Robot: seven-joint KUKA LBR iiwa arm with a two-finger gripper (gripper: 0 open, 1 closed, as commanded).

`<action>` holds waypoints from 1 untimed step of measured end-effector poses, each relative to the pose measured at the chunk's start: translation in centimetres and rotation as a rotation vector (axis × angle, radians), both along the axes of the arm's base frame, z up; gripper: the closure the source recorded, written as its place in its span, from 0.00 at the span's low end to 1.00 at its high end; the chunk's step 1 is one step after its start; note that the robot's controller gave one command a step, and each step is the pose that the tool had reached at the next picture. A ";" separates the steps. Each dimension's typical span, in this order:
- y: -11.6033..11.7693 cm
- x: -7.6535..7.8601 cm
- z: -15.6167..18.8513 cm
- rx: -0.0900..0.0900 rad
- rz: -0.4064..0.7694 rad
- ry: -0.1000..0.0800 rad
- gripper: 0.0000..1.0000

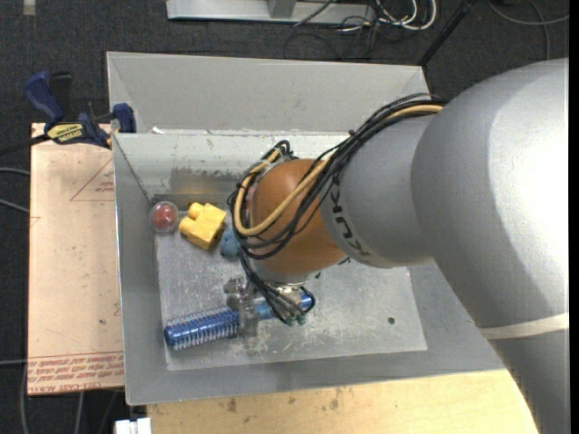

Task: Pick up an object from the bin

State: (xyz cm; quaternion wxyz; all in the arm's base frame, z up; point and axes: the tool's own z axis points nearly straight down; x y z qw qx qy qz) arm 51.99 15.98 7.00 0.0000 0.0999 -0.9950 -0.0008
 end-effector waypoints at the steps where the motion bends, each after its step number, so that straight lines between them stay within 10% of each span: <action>1: 2.3 -2.2 16.4 0.003 -0.031 -0.008 1.00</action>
Offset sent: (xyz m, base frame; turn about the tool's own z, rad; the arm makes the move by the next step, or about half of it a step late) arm -0.0234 0.0210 0.1607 0.0345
